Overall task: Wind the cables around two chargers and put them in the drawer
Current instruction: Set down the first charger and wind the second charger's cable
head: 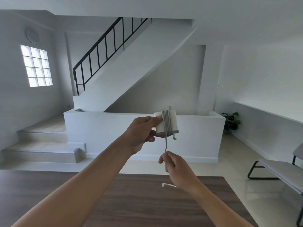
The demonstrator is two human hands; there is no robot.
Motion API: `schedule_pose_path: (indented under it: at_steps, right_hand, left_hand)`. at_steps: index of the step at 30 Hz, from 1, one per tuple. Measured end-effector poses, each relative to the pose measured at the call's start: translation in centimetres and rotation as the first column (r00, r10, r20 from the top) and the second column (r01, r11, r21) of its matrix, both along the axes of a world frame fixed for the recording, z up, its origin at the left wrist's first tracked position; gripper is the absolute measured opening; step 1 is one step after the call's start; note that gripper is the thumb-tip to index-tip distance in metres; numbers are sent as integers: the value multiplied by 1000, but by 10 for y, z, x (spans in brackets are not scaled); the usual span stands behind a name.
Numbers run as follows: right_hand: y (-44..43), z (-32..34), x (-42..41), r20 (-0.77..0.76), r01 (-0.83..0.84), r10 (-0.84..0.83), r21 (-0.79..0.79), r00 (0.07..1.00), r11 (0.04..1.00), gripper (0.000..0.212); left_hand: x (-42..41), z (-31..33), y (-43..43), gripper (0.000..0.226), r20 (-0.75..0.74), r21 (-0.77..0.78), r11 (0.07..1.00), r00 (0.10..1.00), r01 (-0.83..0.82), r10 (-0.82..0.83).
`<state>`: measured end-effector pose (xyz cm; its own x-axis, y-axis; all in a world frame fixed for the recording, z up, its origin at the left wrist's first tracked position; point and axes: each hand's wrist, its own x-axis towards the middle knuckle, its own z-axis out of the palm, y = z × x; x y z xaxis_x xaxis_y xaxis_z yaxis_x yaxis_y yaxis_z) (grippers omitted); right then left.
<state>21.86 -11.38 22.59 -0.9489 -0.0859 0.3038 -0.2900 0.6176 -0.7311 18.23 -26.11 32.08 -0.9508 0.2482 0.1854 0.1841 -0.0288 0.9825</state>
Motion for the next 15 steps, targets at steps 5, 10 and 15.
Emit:
schedule_pose_path:
  at_steps: [5, 10, 15]
  right_hand:
    - [2, -4, 7, 1, -82, 82, 43, 997, 996, 32]
    - [6, -19, 15, -47, -27, 25, -47, 999, 999, 30]
    - [35, -13, 2, -51, 80, -83, -71, 995, 994, 29]
  left_hand:
    - [9, -1, 13, 25, -79, -47, 999, 997, -14, 10]
    - [4, 5, 15, 23, -95, 12, 997, 992, -81, 82]
    - [10, 4, 21, 25, -134, -76, 997, 991, -17, 7]
